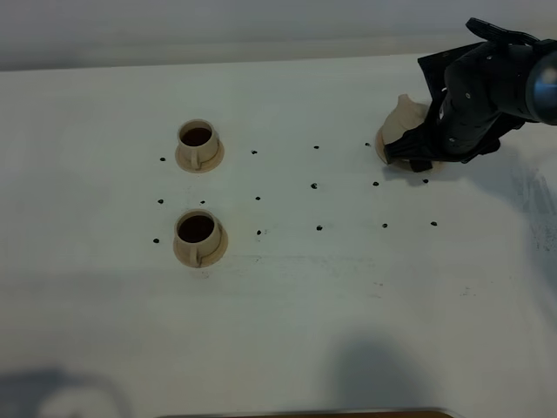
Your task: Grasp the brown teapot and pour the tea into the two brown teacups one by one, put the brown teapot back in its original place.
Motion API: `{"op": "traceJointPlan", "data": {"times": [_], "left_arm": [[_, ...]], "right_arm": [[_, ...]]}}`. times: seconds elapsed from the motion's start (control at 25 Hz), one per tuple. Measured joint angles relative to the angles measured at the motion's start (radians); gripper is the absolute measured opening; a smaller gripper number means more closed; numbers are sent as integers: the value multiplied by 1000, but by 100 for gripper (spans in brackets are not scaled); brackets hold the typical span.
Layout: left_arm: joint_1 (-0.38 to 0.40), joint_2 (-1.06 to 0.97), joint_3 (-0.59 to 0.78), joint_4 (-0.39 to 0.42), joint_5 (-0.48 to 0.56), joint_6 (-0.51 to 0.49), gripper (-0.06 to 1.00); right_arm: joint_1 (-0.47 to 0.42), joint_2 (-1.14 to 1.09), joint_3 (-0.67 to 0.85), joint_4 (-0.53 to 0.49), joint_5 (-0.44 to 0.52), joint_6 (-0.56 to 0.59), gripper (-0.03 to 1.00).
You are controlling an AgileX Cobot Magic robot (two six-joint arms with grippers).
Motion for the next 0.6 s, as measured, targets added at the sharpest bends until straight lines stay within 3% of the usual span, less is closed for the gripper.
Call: {"op": "traceJointPlan", "data": {"times": [0.6], "left_arm": [[0,0,0,0,0,0,44]], "right_arm": [[-46,-274,50,35,4,-30,54]]}}
